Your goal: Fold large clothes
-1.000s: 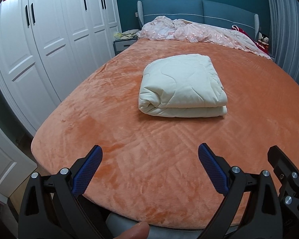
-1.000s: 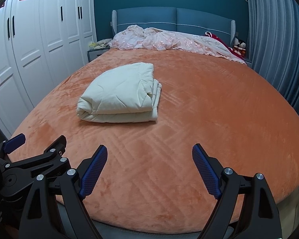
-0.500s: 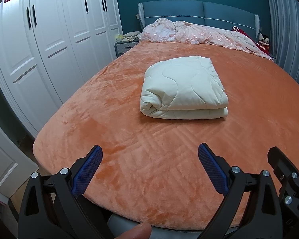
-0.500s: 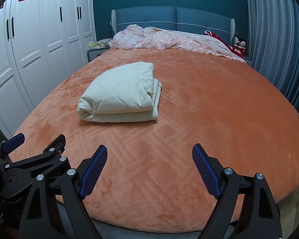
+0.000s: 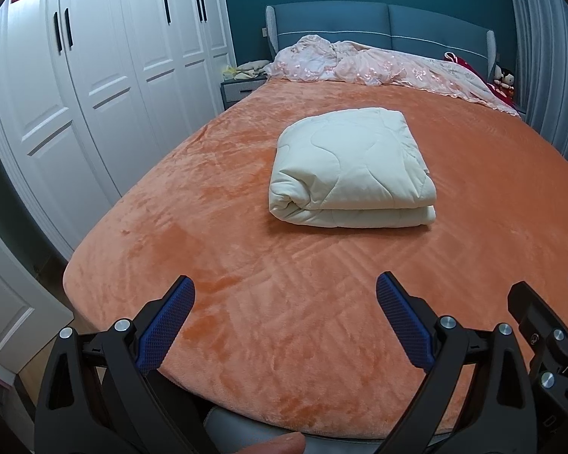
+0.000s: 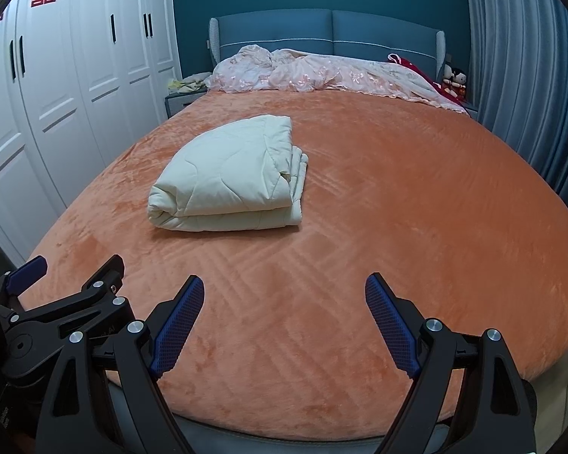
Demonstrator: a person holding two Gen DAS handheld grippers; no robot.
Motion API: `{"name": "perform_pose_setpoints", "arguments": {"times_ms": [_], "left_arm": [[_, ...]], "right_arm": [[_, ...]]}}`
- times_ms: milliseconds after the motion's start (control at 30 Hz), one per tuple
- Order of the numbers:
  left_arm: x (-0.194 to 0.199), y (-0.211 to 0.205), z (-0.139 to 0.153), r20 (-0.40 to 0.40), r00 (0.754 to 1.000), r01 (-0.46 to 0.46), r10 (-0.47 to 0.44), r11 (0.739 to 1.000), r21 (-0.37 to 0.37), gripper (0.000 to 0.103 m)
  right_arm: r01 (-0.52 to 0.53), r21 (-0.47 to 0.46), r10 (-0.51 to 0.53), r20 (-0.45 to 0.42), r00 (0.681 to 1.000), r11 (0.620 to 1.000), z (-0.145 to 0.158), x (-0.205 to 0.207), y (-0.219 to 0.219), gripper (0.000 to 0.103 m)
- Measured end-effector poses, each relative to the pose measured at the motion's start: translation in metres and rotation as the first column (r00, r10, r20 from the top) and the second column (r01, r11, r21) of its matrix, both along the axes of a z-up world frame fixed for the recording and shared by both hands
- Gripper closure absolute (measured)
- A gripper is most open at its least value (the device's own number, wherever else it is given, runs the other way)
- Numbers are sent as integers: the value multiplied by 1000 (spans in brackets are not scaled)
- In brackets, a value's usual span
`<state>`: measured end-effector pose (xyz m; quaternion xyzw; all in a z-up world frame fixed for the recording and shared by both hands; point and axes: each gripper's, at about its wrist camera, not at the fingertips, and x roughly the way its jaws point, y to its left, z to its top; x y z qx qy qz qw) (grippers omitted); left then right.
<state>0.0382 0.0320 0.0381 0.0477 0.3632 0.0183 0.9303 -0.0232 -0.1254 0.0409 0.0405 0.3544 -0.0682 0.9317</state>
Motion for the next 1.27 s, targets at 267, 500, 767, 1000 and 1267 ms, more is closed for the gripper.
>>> {"name": "perform_pose_setpoints", "arguments": {"times_ms": [267,500,767,1000,1267], "left_arm": [[-1,1,-2,-3,1000,5,-5,1000,-2,10],[0,1,-2,-4,1000,4,-4,1000,-4,10],[0,1,-2,-4,1000,4,-4,1000,-1,10],[-1,1,-2,5,1000,-5,5,1000,-1,13],[2,2,0,0,1000,3,-3,1000,-4,14]], "right_arm": [[3,2,-3,-2,1000,1000,0,0,1,18],[4,9,-4,-4,1000,1000,-2,0,4,18],[6,9,-6,-4,1000,1000,-1,0,4,18],[14,7,-14,-9,1000,1000,-1,0,12,18],[16,9,-16,-7,1000,1000,-1,2,17,18]]}}
